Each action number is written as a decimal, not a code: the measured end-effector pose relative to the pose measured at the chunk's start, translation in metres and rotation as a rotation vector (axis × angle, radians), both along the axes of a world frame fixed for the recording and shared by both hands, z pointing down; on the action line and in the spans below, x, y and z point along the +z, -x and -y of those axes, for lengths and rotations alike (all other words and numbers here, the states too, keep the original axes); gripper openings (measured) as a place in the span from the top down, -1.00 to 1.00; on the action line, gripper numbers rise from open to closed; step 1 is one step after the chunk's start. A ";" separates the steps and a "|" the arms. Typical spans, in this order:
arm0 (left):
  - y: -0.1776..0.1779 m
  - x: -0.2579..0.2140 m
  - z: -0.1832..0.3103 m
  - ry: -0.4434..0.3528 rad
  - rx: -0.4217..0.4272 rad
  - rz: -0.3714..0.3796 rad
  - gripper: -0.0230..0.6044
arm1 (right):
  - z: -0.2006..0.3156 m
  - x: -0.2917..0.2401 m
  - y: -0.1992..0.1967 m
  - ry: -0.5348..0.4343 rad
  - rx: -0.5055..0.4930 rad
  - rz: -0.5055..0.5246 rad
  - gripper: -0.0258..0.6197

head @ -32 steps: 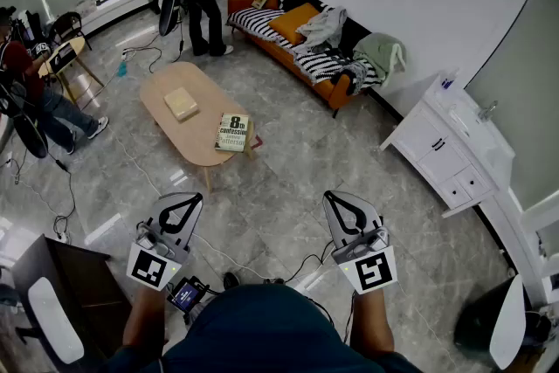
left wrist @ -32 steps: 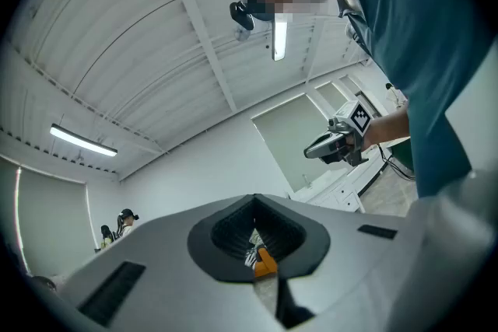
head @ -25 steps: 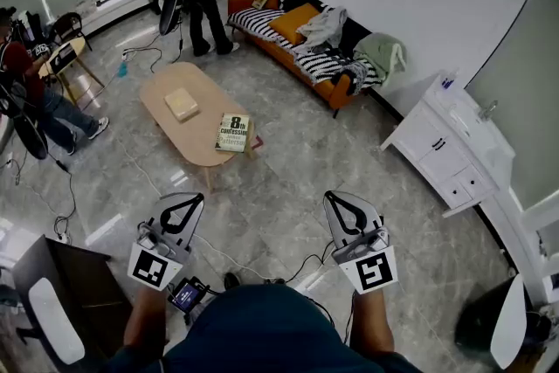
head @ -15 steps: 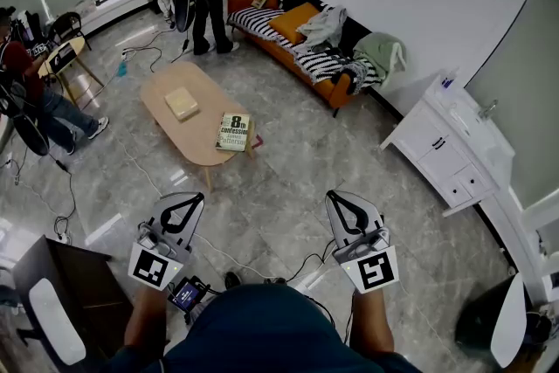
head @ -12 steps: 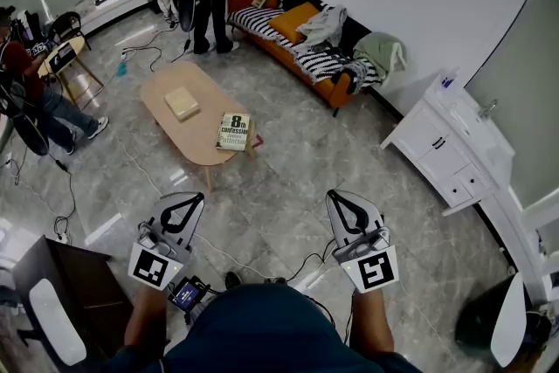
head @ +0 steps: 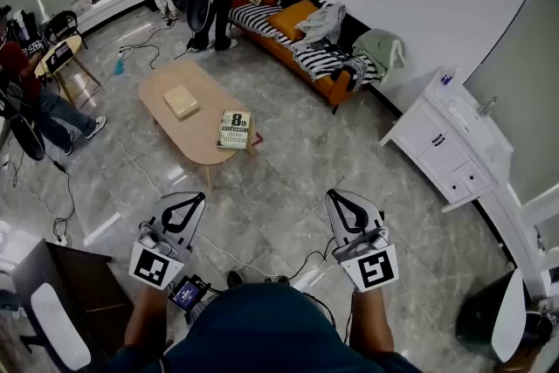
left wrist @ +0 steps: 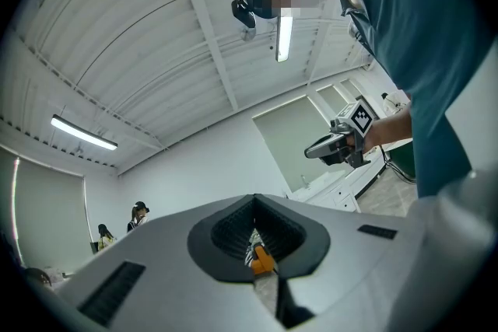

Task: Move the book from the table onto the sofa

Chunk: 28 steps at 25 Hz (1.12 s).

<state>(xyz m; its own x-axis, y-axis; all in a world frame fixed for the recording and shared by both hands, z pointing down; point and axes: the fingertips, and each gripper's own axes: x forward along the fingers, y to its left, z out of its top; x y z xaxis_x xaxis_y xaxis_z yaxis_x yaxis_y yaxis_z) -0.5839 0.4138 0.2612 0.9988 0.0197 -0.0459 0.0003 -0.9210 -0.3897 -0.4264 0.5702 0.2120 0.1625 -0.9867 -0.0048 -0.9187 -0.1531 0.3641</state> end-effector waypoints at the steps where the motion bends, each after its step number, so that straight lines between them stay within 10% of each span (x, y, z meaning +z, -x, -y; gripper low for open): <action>1: 0.000 0.001 0.002 0.000 0.003 0.001 0.92 | 0.003 0.001 0.001 0.001 0.002 0.001 0.88; 14: -0.002 0.015 0.034 0.014 0.052 0.012 0.92 | 0.035 0.009 0.007 0.006 0.034 -0.002 0.88; 28: -0.080 0.020 0.047 0.073 0.035 0.036 0.92 | 0.064 0.019 -0.070 0.020 0.009 0.038 0.88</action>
